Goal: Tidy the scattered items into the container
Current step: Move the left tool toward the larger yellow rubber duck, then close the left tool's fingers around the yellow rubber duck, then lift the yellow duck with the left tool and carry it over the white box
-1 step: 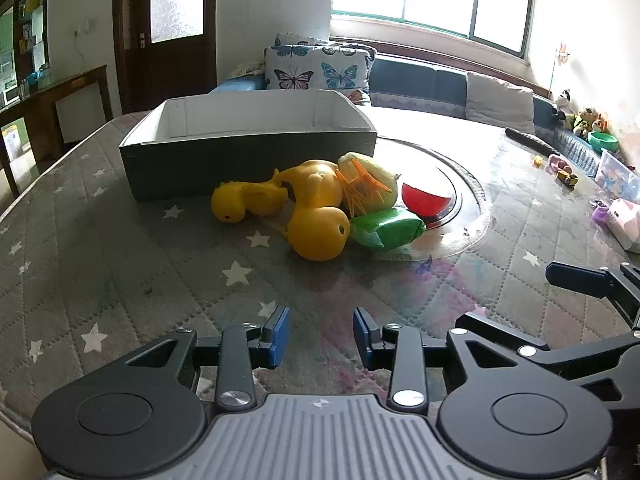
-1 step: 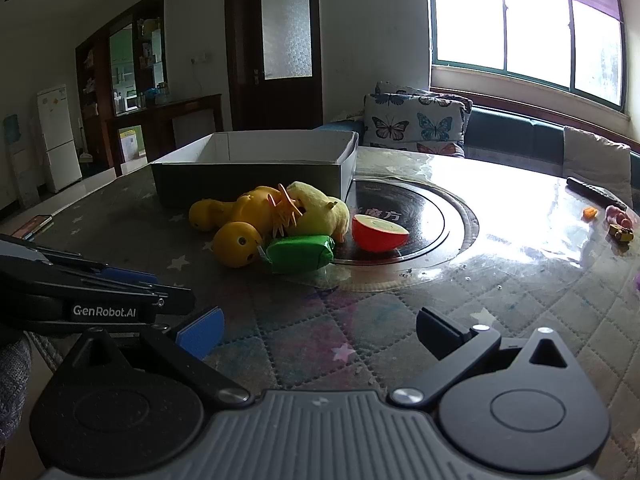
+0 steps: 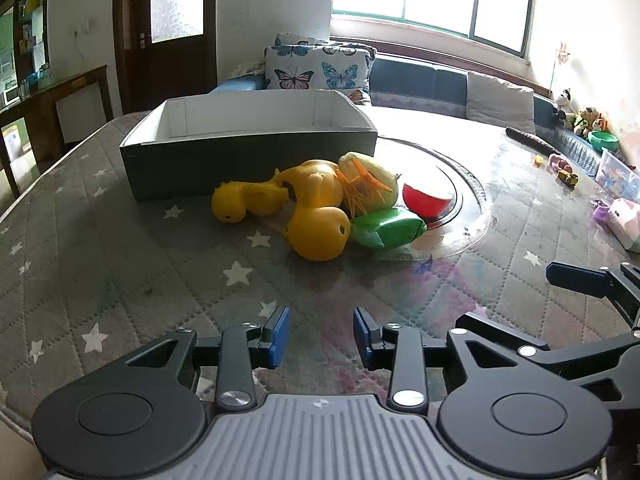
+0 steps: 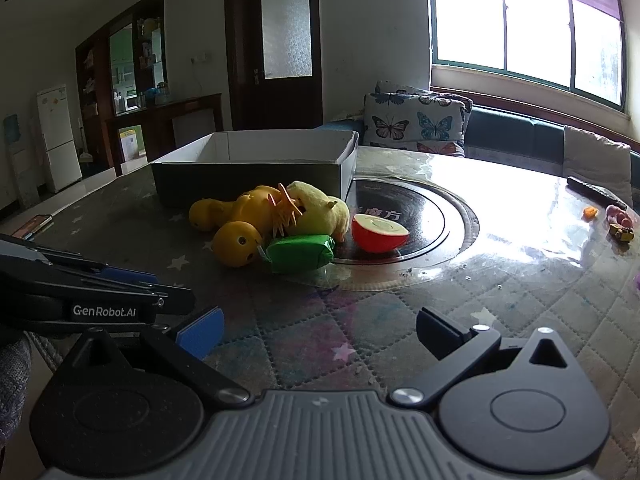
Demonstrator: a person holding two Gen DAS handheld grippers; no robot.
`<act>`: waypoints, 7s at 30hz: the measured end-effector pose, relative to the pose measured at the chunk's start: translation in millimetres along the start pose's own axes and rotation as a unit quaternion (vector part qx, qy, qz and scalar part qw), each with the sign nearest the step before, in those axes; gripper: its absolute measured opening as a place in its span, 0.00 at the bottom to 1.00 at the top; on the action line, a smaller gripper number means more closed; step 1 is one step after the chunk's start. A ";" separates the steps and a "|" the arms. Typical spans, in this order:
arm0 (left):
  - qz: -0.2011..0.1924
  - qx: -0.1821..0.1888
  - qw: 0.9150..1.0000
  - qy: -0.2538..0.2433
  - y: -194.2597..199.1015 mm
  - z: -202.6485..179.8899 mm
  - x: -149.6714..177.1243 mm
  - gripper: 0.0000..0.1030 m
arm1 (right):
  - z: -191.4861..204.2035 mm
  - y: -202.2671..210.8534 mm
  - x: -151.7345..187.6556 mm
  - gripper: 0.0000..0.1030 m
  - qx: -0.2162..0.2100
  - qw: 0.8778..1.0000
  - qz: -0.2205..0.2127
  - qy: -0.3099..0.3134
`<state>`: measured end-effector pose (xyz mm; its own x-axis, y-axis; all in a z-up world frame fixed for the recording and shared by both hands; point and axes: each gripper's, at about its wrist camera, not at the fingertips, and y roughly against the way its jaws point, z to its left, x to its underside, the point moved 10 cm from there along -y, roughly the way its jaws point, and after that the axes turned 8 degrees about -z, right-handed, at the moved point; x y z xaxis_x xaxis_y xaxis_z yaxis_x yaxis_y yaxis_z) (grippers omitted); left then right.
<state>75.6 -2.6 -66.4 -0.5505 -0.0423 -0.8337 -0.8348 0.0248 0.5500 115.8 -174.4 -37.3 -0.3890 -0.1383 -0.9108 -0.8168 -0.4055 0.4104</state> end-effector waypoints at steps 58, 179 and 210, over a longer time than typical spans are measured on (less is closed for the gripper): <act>0.056 -0.012 0.998 0.015 -45.8 17.4 -10.5 0.36 | -4.4 -47.4 -0.7 1.00 -0.010 0.999 0.052 -0.002; 0.108 0.117 0.951 0.265 -114.9 42.3 -64.3 0.37 | 86.7 -84.6 -24.6 0.45 -0.154 0.982 0.075 0.076; 0.071 0.134 0.944 0.292 -227.6 55.9 -196.7 0.36 | 38.1 -202.7 -127.6 0.44 -0.171 0.974 0.058 0.137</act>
<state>373.8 55.8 -30.3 -0.6273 -0.5612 -0.5400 -0.7662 0.3207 0.5568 314.7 -40.2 -2.6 -0.3033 -0.4178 -0.8564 -0.5668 -0.6434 0.5146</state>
